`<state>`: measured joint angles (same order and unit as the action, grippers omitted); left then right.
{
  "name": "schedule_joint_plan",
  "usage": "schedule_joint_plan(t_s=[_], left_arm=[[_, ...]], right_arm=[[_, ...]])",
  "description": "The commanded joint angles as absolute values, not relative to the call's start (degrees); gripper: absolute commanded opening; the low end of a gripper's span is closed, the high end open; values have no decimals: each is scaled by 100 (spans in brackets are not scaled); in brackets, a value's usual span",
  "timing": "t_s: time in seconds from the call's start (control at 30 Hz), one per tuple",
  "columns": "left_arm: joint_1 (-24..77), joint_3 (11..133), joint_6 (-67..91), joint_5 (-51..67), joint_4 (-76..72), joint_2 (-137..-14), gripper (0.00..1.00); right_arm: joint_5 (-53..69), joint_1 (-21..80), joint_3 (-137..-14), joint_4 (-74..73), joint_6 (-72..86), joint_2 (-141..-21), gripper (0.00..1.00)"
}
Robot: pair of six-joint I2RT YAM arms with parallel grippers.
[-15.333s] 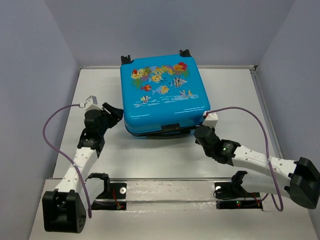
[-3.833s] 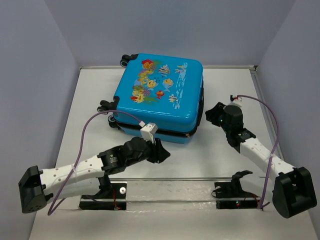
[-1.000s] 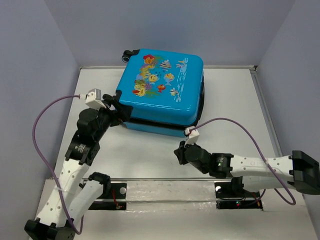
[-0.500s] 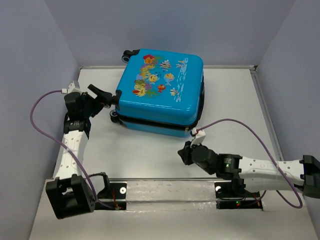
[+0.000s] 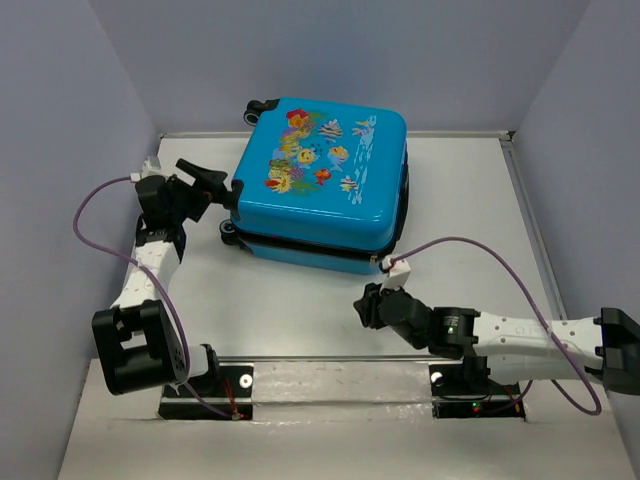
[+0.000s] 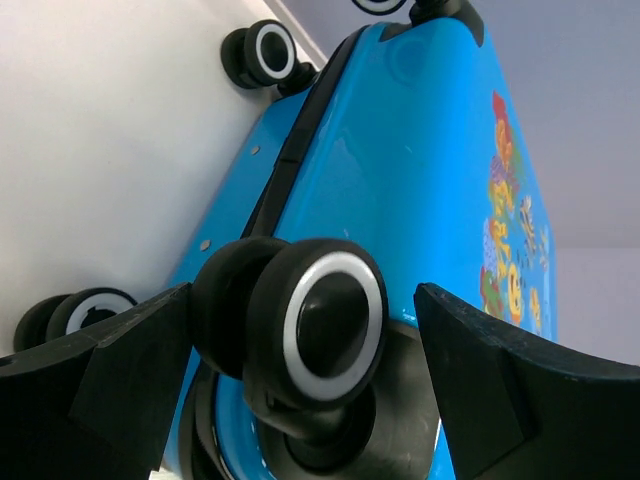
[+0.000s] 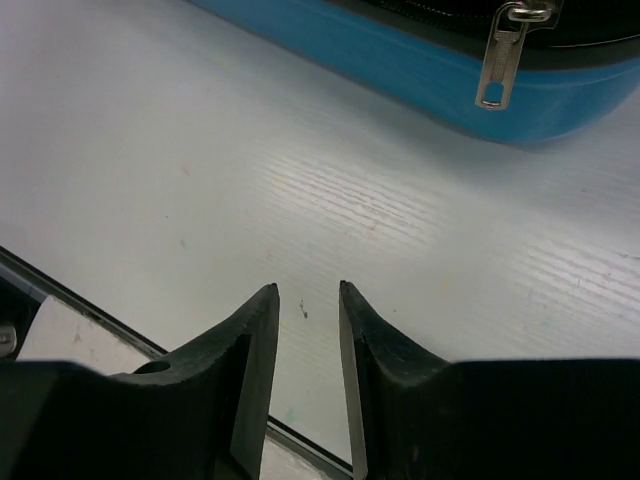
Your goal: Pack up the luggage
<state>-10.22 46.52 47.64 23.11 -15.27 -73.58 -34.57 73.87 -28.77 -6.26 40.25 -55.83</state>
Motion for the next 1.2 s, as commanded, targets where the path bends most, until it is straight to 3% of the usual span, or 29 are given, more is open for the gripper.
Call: schedule_joint_plan(t_s=[0.0,0.27,0.43,0.83,1.03,1.1,1.17], left_arm=[[-1037,4606,5264,2558,-2566,-7462,99],[-1011,4351,5642,2549,-3216,-7637,98],[-1002,4184,5871,2549,-3559,-7673,88],[-896,4052,6134,2487,-3972,-7796,74],[-870,3990,6214,2470,-4113,-7840,67],[-853,3973,6223,2461,-4166,-7840,60],[-844,3938,6249,2452,-4201,-7840,52]], right_arm=[[-4104,7234,-3374,-904,4008,-5607,48],[-3788,6224,-3876,-1002,3692,-5879,55],[-3560,5828,-4139,-853,3507,-6327,58],[-4025,5634,-4254,-572,3533,-7005,48],[-4210,5634,-4341,-431,3419,-7189,35],[-4236,5634,-4368,-404,3358,-7233,19],[-4193,5634,-4394,-361,3314,-7260,10]])
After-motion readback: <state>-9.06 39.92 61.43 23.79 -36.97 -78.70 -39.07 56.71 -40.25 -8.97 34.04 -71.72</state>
